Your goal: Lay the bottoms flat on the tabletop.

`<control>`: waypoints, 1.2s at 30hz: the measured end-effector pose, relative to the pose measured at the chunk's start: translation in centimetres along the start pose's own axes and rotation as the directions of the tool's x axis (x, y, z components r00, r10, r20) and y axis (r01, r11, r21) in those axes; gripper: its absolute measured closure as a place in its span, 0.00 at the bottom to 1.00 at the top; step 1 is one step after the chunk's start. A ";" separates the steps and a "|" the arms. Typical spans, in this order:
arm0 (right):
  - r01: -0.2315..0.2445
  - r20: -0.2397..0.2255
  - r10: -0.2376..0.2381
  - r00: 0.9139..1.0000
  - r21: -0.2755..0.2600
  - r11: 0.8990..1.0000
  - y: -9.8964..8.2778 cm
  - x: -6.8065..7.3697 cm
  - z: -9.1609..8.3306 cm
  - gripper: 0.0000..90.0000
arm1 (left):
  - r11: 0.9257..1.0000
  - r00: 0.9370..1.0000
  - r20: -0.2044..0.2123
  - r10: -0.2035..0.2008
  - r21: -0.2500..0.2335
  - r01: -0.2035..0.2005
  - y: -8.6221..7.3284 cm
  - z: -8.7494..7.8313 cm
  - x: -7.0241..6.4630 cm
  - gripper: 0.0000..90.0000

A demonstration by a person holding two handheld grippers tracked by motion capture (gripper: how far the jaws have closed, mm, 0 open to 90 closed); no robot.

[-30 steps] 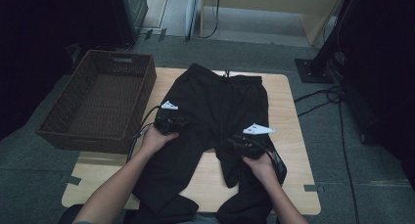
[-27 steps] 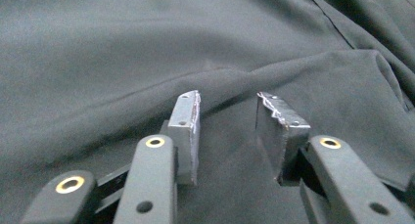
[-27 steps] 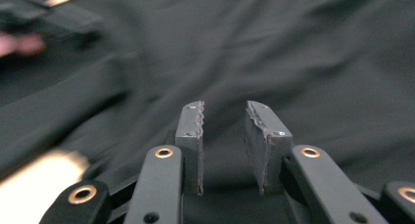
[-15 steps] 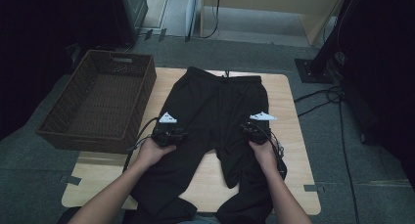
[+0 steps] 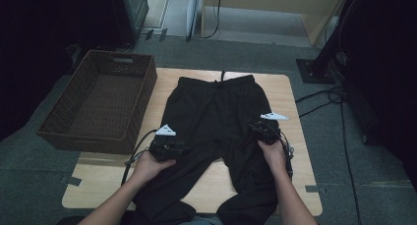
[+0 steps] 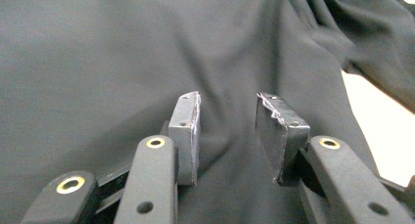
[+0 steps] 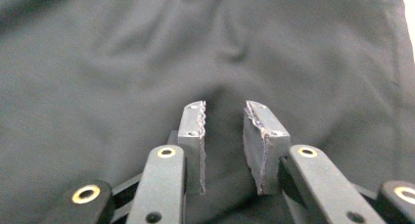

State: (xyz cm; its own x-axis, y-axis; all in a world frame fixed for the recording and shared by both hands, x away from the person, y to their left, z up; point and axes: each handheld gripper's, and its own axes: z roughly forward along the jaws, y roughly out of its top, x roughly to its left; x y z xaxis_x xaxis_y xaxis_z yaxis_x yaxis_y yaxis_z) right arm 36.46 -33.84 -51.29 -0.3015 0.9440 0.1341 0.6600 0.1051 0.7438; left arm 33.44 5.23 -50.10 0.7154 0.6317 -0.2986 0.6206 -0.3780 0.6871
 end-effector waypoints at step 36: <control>0.083 -0.060 -0.088 0.994 -0.071 0.994 -0.2 4.3 0.1 0.63 | 0.999 0.996 -0.078 -0.043 -0.012 0.042 -1.4 -2.4 1.4 0.57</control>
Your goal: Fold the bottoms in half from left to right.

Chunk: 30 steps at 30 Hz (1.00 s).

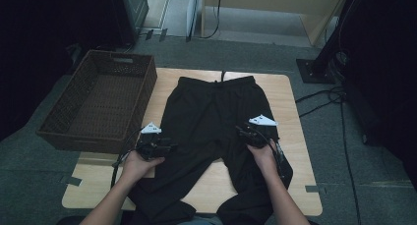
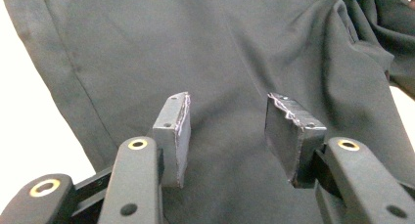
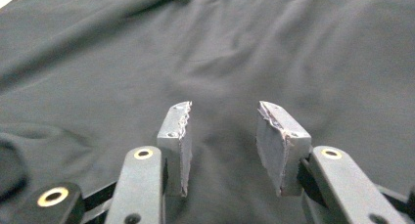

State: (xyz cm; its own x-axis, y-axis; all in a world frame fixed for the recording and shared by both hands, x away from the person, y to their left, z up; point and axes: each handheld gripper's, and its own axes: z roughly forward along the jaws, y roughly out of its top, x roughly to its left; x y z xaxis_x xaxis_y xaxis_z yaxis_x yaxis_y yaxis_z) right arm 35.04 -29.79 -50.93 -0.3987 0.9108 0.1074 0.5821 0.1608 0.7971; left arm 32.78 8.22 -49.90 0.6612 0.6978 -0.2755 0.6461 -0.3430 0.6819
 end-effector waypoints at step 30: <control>0.085 -0.175 -0.064 0.982 0.111 0.990 7.6 7.2 10.7 0.44 | 0.999 0.997 -0.067 -0.048 0.005 0.048 -3.6 -2.7 0.0 0.51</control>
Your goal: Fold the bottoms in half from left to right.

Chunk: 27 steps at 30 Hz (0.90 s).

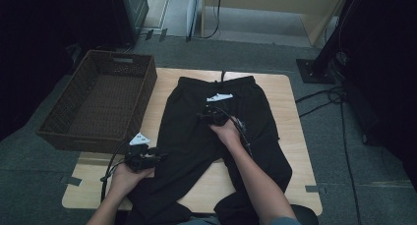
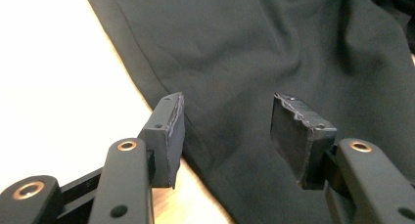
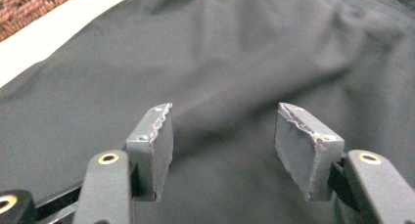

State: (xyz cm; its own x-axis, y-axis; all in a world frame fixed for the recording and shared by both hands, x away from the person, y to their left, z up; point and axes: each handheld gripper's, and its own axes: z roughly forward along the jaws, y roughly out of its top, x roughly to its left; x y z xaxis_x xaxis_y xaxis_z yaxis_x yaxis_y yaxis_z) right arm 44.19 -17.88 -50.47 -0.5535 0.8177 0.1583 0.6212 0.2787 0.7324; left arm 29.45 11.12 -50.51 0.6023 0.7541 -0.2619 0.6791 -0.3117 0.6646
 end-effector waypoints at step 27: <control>0.127 0.058 -0.127 0.990 0.000 0.992 3.8 5.8 7.8 0.29 | 0.999 0.999 -0.025 0.023 -0.038 -0.024 -1.5 0.3 -1.8 0.60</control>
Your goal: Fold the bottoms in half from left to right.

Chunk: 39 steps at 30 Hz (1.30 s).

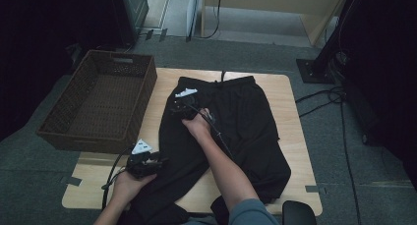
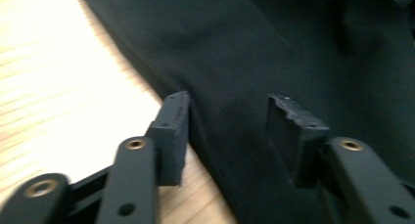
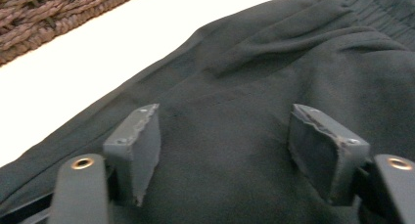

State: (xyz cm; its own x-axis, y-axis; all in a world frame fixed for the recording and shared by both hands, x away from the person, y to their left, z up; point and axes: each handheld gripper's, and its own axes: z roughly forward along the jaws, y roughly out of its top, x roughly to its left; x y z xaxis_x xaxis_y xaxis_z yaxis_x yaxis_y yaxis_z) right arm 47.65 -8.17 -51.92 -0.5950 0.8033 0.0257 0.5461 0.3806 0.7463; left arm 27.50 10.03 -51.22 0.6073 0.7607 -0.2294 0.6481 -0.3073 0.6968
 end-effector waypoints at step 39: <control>-0.307 -0.137 0.279 0.950 -0.274 0.912 2.4 -9.3 -13.6 0.96 | 0.978 0.974 0.218 0.067 -0.207 -0.021 7.6 0.2 -4.6 0.99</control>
State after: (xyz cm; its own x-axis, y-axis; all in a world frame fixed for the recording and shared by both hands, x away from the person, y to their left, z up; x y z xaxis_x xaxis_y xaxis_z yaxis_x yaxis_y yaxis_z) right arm 46.44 -20.95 -41.34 -0.4938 0.8071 0.3236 0.5191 -0.0250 0.8544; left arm 29.68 4.11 -44.99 0.7349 0.5954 -0.3248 0.5259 -0.1978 0.8272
